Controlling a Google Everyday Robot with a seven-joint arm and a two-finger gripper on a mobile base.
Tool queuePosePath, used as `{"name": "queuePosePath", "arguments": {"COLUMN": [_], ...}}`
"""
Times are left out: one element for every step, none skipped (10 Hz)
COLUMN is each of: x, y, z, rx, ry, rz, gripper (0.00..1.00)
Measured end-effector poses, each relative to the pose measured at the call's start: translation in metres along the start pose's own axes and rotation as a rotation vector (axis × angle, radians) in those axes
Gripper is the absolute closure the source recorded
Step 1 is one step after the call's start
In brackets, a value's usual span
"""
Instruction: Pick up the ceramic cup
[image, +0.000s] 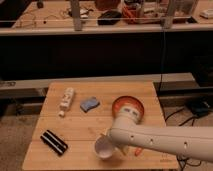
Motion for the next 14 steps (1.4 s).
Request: {"name": "queuePosePath", "arguments": {"x": [-0.001,0.0,0.002,0.006,0.012,0.015,0.015,0.013,0.011,0.008,0.004,0.0,-0.003,-0.003], "y": [-0.001,-0.001,-0.005,-0.014,-0.025,-0.036,-0.04,-0.041,-0.041,-0.04,-0.04,-0.037,-0.031,-0.024], "z": [0.002,0.002,-0.003,-0.011,-0.022,-0.033,-0.043,-0.054,-0.057,-0.056,-0.055,-0.052,-0.05,-0.047], "rx": [-0.002,-0.002,0.013,0.038,0.065,0.095,0.124,0.155,0.17,0.181,0.166,0.155,0.144,0.132], "ry": [-0.003,-0.001,0.005,0.008,0.01,0.004,-0.005,-0.019,-0.036,-0.088,-0.119,-0.115,-0.092,-0.061], "rz": [-0.006,-0.008,0.001,0.008,0.007,0.001,-0.006,-0.018,-0.037,-0.097,-0.157,-0.218,-0.273,-0.31], "gripper": [0.2,0.2,0.2,0.2,0.2,0.2,0.2,0.2,0.2,0.2,0.2,0.2,0.2,0.2]}}
